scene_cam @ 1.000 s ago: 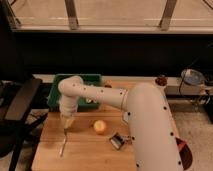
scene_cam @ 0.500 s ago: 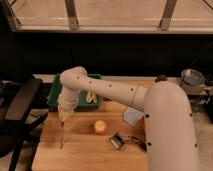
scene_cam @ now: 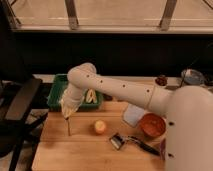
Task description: Place fork in red bowl
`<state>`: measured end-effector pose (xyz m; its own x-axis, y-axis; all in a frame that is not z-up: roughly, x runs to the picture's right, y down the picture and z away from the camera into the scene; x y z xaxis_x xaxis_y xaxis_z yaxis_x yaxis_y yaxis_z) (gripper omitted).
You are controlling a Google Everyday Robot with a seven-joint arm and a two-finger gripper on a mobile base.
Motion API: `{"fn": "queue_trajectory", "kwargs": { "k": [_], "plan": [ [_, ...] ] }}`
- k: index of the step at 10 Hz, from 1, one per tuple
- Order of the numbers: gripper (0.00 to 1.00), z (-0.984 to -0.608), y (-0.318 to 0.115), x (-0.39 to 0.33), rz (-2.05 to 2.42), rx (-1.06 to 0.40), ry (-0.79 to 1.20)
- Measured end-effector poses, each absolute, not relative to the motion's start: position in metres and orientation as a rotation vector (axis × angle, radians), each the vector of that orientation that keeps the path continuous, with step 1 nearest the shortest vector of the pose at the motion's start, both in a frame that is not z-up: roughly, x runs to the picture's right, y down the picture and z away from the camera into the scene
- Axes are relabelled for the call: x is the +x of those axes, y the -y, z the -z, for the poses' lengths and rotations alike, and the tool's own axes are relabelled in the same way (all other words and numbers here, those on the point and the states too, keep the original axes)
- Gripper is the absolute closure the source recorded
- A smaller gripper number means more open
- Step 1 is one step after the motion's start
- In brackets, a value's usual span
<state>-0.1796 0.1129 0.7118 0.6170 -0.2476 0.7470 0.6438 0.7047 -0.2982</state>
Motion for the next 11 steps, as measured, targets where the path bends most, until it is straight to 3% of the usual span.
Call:
{"fn": "queue_trajectory", "kwargs": {
  "k": [6, 11],
  "plan": [
    [1.00, -0.675, -0.063, -0.100, 0.431, -0.459, 0.608],
    [1.00, -0.683, -0.032, 0.009, 0.227, -0.467, 0.494]
  ]
}}
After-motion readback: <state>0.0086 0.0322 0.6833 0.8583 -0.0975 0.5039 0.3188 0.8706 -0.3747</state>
